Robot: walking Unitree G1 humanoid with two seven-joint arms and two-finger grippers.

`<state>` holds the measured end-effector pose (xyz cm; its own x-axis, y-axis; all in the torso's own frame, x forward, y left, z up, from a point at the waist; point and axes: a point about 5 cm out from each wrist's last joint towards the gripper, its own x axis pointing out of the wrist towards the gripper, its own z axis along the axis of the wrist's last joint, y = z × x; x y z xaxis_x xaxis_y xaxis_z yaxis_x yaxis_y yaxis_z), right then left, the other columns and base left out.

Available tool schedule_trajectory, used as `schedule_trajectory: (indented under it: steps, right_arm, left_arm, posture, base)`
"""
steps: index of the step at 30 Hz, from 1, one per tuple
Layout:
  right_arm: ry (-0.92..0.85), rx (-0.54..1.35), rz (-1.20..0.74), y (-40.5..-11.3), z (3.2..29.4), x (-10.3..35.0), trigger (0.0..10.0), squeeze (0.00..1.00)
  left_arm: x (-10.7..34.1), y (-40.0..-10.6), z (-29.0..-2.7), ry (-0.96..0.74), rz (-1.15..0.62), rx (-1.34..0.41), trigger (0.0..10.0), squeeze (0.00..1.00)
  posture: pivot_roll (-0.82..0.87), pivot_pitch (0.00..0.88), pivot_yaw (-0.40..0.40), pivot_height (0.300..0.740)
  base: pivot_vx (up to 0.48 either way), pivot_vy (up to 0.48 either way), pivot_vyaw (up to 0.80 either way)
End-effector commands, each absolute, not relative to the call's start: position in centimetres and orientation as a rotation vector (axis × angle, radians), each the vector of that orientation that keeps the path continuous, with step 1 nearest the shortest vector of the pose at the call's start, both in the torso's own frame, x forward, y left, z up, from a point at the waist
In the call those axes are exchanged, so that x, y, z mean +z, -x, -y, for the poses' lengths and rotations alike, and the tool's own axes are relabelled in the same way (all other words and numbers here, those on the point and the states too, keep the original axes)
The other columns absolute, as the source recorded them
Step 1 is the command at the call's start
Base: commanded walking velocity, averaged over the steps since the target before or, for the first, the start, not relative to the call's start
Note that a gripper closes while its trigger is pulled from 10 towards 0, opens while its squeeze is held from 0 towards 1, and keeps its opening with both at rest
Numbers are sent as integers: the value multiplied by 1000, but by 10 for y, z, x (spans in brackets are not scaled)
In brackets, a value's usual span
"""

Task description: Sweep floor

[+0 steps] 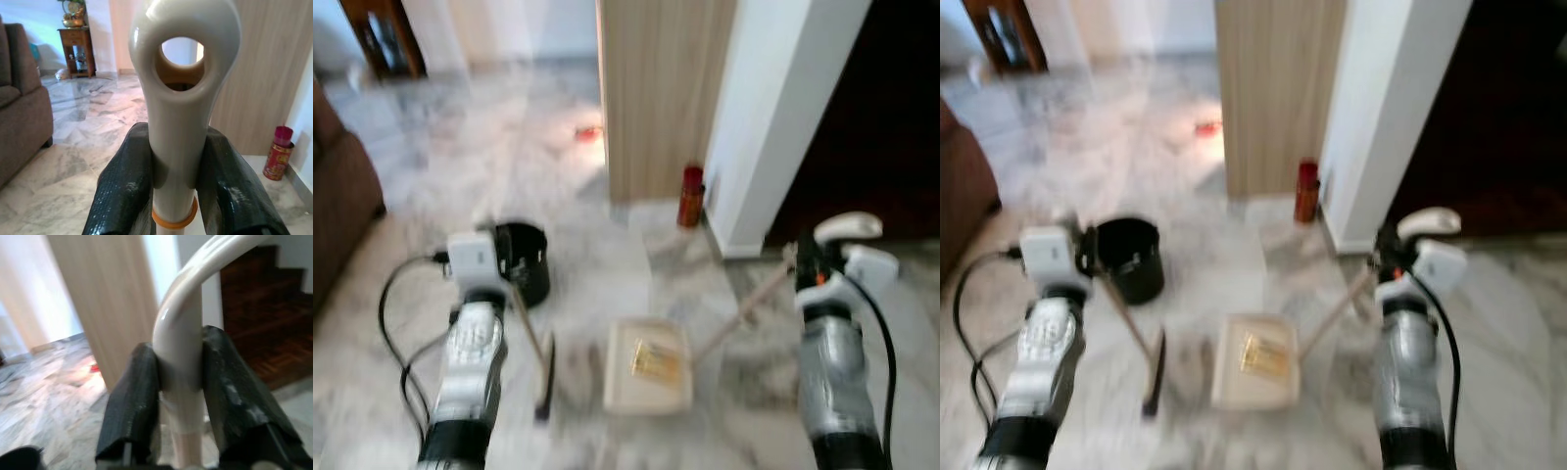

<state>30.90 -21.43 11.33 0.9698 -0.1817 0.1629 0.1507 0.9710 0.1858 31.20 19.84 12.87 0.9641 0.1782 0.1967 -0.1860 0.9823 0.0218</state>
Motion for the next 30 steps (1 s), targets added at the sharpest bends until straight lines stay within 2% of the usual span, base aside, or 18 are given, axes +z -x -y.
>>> schedule_trajectory:
  steps: [1, 30]
  right_arm:
    - [-193, -167, 232, -312, 215, 125, 10000, 0]
    - [-205, -140, 261, -313, 208, 131, 10000, 0]
  left_arm:
    - [143, -314, -199, -55, 257, 186, 10000, 0]
    - [145, -315, -200, -60, 261, 185, 10000, 0]
  posture:
    - [66, 55, 25, 740]
    - [75, 49, 26, 740]
  base:
    - [0, 360, 0]
    - [0, 357, 0]
